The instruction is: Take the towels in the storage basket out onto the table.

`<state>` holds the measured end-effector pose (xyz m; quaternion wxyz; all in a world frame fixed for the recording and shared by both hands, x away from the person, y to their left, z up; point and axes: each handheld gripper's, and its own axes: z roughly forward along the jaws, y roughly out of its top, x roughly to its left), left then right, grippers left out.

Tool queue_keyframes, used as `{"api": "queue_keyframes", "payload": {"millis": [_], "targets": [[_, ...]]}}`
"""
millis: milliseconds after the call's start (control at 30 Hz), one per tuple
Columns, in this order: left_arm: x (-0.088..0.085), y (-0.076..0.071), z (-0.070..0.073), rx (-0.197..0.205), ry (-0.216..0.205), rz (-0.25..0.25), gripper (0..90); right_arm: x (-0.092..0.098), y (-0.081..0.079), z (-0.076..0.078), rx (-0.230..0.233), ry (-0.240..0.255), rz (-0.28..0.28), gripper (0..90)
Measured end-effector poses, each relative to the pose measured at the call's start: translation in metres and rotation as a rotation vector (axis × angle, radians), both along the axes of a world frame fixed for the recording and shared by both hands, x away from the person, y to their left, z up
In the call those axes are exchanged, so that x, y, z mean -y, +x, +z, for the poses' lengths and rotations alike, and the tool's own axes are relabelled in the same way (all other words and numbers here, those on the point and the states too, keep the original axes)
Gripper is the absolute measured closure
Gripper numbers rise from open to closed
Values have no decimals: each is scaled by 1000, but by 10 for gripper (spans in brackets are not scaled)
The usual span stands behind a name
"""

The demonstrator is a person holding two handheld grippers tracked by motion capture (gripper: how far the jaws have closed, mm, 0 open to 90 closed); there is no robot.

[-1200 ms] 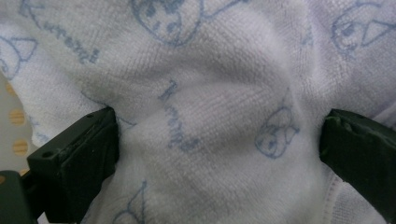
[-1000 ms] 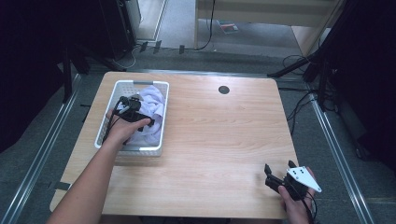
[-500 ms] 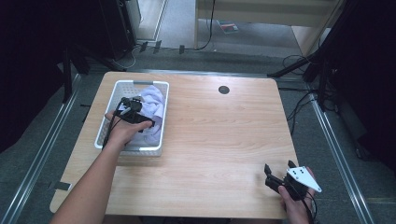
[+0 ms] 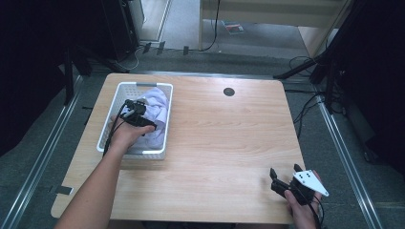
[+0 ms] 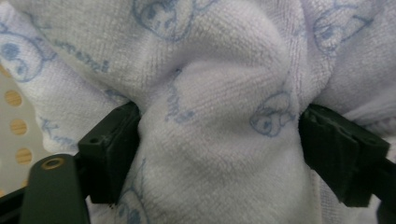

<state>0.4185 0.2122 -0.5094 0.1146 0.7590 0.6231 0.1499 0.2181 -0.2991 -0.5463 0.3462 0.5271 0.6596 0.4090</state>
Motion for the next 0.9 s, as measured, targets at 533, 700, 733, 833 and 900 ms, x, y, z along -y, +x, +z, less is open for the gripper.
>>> {"api": "queue_keyframes", "payload": {"millis": [533, 700, 733, 833, 900], "targets": [[-6, 0, 5, -1, 9, 15, 455, 0, 0, 0, -1, -1, -2, 133], [-8, 0, 6, -1, 10, 1, 521, 0, 0, 0, 0, -1, -2, 132], [-10, 0, 6, 1, 5, -5, 532, 0, 0, 0, 0, -1, -2, 133], [-14, 0, 7, 1, -25, 3, 563, 0, 0, 0, 0, 0, -2, 132], [-15, 0, 8, -1, -36, 5, 571, 0, 0, 0, 0, 0, -2, 133]]}}
